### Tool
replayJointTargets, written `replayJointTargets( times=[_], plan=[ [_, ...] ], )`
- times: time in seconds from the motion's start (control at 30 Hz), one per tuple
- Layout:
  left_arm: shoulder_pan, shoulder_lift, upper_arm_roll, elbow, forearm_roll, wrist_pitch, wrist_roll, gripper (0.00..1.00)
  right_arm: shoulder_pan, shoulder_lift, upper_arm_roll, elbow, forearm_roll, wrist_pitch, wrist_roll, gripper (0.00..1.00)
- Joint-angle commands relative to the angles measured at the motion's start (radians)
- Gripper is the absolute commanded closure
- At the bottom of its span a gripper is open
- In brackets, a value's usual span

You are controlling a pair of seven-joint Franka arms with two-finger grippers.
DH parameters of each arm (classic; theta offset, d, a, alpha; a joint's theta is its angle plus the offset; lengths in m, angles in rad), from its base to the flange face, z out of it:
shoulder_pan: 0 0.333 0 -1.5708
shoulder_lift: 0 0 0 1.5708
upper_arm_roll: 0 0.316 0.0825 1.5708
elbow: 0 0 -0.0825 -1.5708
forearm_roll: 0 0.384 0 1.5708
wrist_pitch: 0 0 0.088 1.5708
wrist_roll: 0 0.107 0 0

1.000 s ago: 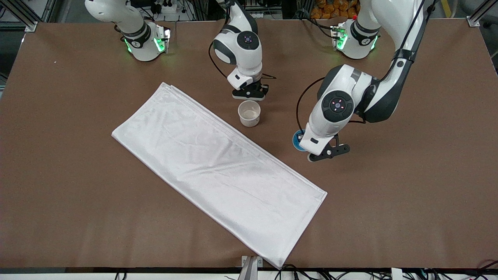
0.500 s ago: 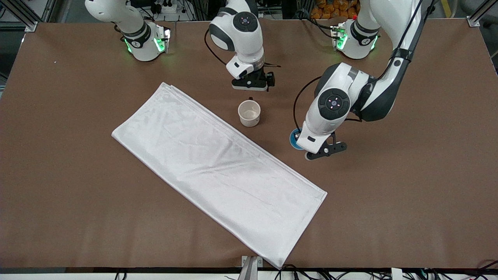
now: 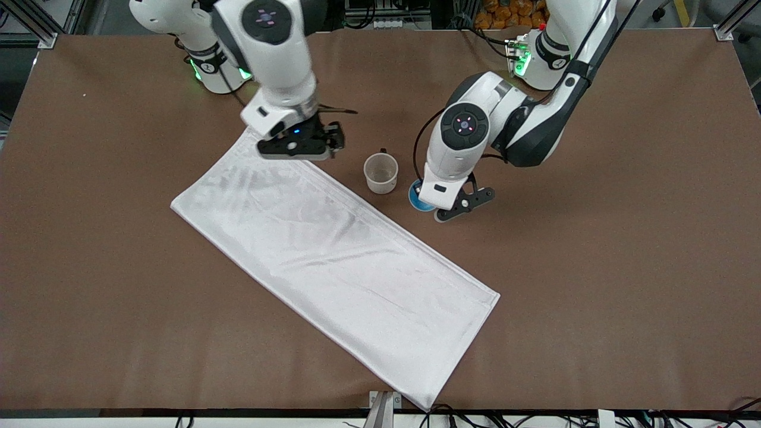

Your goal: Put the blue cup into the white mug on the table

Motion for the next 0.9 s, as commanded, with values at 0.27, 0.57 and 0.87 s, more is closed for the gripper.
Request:
replayJointTargets(
  times=[0.27, 0.57, 0.87],
  plan=[
    [-0.101, -0.006, -0.008, -0.011, 0.003, 0.088, -0.34, 1.0, 0.002, -0.043, -0.3, 0.063, -0.021, -0.045, -0.4, 0.0],
    [-0.179, 0.025, -0.008, -0.019, 0.003, 0.088, -0.443, 1.0, 0.002, -0.039, -0.383, 0.087, -0.021, -0.055, -0.477, 0.0],
    [-0.245, 0.07, -0.008, -0.036, 0.002, 0.105, -0.522, 1.0, 0.001, -0.039, -0.467, 0.133, -0.018, -0.081, -0.516, 0.0]
  ],
)
